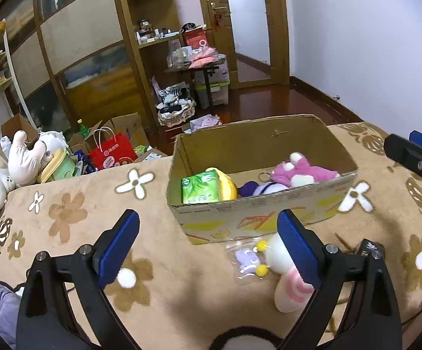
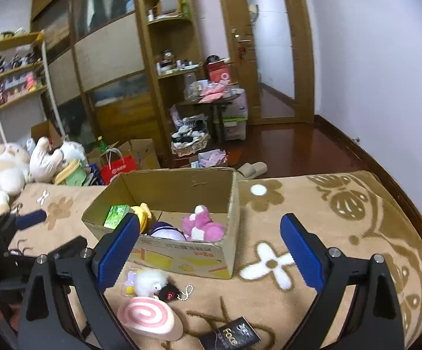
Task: Organize soft objects
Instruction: 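Withdraw both tools from the box toward the pink cake plush and tissue pack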
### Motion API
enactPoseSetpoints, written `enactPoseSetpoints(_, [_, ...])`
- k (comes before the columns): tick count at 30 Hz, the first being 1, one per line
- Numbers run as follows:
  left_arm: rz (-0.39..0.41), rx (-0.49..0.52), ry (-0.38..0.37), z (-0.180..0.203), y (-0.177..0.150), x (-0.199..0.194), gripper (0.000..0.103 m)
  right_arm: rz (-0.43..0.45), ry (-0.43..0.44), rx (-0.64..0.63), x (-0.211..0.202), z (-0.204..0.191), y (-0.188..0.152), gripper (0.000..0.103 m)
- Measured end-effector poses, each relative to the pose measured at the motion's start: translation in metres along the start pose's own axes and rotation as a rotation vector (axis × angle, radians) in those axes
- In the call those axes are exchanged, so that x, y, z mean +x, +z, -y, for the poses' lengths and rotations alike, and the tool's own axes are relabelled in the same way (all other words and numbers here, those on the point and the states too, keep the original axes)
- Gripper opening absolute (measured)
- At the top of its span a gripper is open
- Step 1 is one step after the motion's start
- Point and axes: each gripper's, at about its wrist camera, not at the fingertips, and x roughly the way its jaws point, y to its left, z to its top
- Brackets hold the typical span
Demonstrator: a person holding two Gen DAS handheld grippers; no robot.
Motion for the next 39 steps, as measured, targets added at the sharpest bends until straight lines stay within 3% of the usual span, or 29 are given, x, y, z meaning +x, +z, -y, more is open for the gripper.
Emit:
enactPoseSetpoints(11, [0.009, -0.045, -0.038, 0.005, -0.015, -0.030, 0.094, 0.006, -0.033, 0.054, -0.031, 0.027, -0.003, 0.101])
enactPoseSetpoints(20, [-0.003, -0.040, -0.053, 0.009, -0.029, -0.045, 0.094, -0.045, -0.044, 0.054, -0.038, 0.027, -0.017, 0.101])
enactPoseSetpoints(39, [-0.020, -0.032, -0.151, 0.032, -0.043, -0.027, 0.094, -0.158, -0.047, 0.043, -0.016, 0.023, -0.043, 0.101])
